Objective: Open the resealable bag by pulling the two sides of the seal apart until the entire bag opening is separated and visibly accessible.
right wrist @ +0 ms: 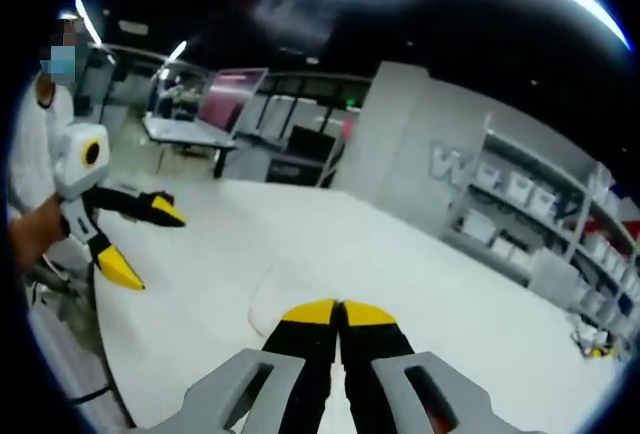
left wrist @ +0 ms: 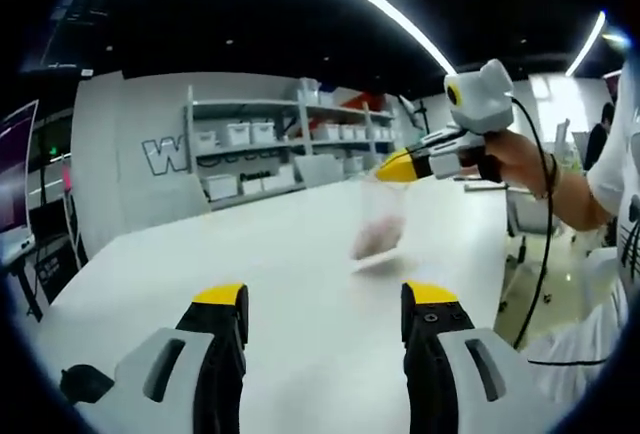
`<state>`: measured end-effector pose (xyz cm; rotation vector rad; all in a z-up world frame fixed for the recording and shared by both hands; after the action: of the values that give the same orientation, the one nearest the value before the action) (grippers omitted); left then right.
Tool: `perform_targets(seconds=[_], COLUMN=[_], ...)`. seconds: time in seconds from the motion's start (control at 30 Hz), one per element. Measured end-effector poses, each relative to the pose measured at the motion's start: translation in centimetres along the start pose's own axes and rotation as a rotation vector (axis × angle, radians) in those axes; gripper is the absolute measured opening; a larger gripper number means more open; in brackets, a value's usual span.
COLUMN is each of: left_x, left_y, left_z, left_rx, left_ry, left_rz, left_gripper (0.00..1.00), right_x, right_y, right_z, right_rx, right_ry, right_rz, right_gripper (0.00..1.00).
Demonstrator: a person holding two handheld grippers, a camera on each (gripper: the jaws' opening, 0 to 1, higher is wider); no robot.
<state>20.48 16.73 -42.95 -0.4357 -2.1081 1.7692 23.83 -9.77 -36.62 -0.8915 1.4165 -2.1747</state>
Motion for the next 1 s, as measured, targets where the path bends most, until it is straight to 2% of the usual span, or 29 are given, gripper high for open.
perform_targets(seconds=[1.0], left_x=[0.3], left_y=[-0.5], left_z=[0.1], left_rx=[0.01], left_ry=[-0.001], left_rz=[0.001], left_gripper=[0.61], right_x=[-2.1], right_y=[-0.9], right_z=[2.7], right_rx=[-0.062], right_ry=[0.042], right_rz=[0.035], right_gripper=[0.0])
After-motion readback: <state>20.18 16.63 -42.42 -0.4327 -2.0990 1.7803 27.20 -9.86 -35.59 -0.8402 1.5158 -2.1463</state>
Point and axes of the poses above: the point that each gripper's makers call its tool centre point, and the gripper's own axes: x roughly backward along the fingers, z roughly to its right, y roughly out of its underside, the point moved 10 cm from there along x, roughly backward along the fingers, and after that the axes turned 15 degrees about -y, right-handed, at the moved point
